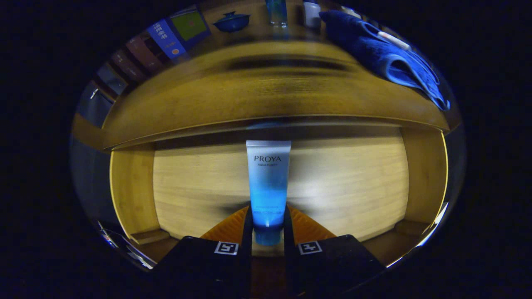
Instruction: Pull open the drawer, take out the items inside it, and place them on the countertop above the cabinet.
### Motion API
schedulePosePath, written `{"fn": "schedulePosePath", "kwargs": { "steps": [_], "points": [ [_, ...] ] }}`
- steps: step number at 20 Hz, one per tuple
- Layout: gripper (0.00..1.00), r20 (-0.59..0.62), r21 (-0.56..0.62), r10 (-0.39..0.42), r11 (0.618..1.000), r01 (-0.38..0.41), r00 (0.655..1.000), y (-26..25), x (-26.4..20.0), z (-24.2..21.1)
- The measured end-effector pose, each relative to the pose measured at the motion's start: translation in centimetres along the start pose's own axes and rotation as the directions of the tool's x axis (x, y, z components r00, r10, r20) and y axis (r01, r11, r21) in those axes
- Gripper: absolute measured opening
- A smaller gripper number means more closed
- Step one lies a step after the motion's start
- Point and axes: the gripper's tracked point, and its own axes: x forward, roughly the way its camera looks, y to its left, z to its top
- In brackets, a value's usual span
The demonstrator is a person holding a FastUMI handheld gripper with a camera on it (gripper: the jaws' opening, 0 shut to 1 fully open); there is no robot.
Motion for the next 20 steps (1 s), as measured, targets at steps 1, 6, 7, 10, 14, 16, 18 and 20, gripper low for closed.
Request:
{"fn": "schedulePosePath", "kwargs": {
  "steps": [1,6,7,10,14,16,18,20],
  "points": [
    [0.37,0.013,0.006,0.023,1.000,-0.023,1.000,0.2,-1.4,-0.5],
    [0.37,0.135,-0.005,0.084,0.996,-0.084,0.987,0.7,-6.8,-0.4],
    [0.37,0.166,-0.003,0.092,0.996,-0.093,0.982,0.8,-8.0,0.5],
    [0.37,0.255,-0.024,0.107,0.994,-0.104,0.961,1.4,-10.5,5.1],
    [0.37,0.287,-0.060,0.096,0.995,-0.082,0.953,2.1,-10.1,11.5],
    [0.37,0.294,-0.063,0.077,0.996,-0.061,0.953,2.0,-9.0,14.6],
    [0.37,0.271,-0.064,0.043,0.998,-0.027,0.962,1.4,-7.2,17.1],
    [0.37,0.235,-0.054,0.023,0.998,-0.011,0.972,1.2,-5.3,18.6]
  ]
}}
